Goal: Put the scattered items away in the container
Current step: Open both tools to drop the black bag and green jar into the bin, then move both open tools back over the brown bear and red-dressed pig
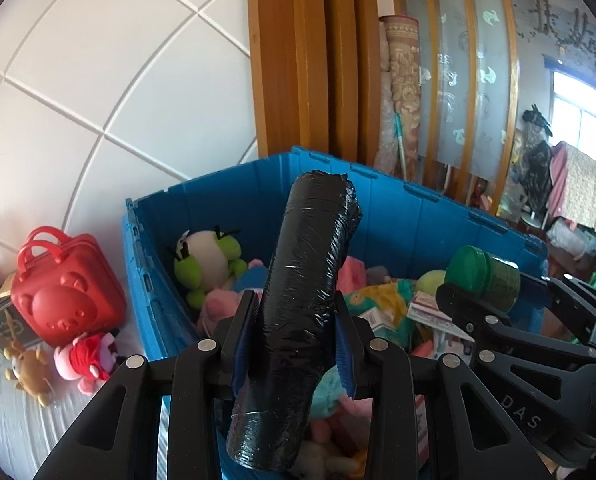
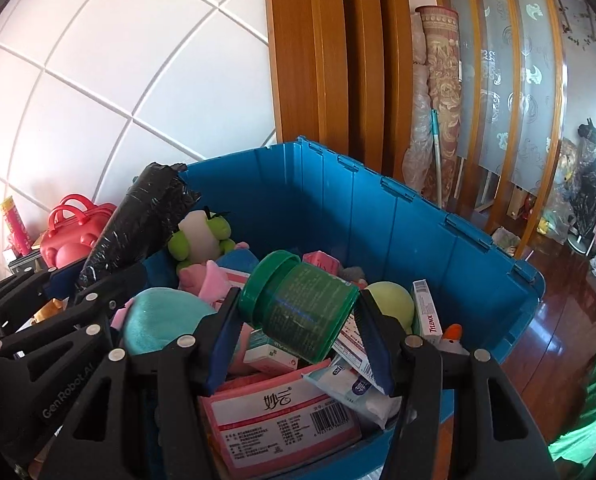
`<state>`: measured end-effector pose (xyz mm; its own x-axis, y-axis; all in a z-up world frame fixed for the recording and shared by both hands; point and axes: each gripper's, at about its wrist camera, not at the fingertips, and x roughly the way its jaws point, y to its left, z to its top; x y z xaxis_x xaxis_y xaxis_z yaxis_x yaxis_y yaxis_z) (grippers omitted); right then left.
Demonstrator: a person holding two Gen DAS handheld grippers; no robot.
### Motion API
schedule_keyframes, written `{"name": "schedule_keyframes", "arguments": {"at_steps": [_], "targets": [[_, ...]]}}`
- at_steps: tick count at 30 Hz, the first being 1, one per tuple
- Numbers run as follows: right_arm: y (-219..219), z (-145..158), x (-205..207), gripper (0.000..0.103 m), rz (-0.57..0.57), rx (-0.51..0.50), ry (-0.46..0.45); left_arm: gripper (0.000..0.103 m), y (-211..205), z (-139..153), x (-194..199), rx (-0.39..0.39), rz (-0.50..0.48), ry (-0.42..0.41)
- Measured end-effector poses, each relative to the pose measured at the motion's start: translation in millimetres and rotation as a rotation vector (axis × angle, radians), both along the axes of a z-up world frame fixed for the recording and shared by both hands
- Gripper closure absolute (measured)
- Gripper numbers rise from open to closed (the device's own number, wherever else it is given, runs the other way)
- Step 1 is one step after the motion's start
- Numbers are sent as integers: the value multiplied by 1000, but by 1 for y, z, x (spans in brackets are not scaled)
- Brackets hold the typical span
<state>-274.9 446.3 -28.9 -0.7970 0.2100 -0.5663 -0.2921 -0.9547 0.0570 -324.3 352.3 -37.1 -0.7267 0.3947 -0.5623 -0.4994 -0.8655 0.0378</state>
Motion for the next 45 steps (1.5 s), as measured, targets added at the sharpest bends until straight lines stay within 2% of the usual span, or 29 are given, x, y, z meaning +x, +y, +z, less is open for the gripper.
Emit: {"name": "schedule_keyframes", "arguments": {"at_steps": [2,3,4,6,8,10,12,13,21,27,34,39,45], "targets": [[1,-3,-3,48,-3,-5,-5,65,-1,0,-2,0,10,2],[3,-4,-4,48,-4,-11,-5,55,-1,0,-1,-6,24,15],[4,-5,-5,48,-5,-17,-5,40,-2,1,-1,-15,41,34],[6,-6,-7,48,-7,-27,-7,31,-4,2,2,-20,51,59],[7,-6,-8,42,-15,-30,-5,30,-7,3,2,-13,50,61],[9,-6,-9,20,-44,-25,-10,28,-12,4,0,-6,55,56],[11,-5,-9,10,-58,-29,-9,21,-18,3,-2,-6,63,47],[11,-5,-8,5,-62,-29,-7,21,-21,2,-3,-10,67,45],[-9,6,-10,0,-44,-23,20,20,-70,-6,-4,-14,131,29],[-65,22,-12,0,58,-6,74,19,-155,-19,-5,-20,264,-2],[-164,28,-34,0,221,13,97,19,-285,-50,-19,-50,485,-75],[-241,9,-67,0,339,10,50,19,-377,-81,-27,-79,616,-138],[-320,-36,-115,0,435,-1,-68,19,-474,-114,-49,-116,733,-204]]}}
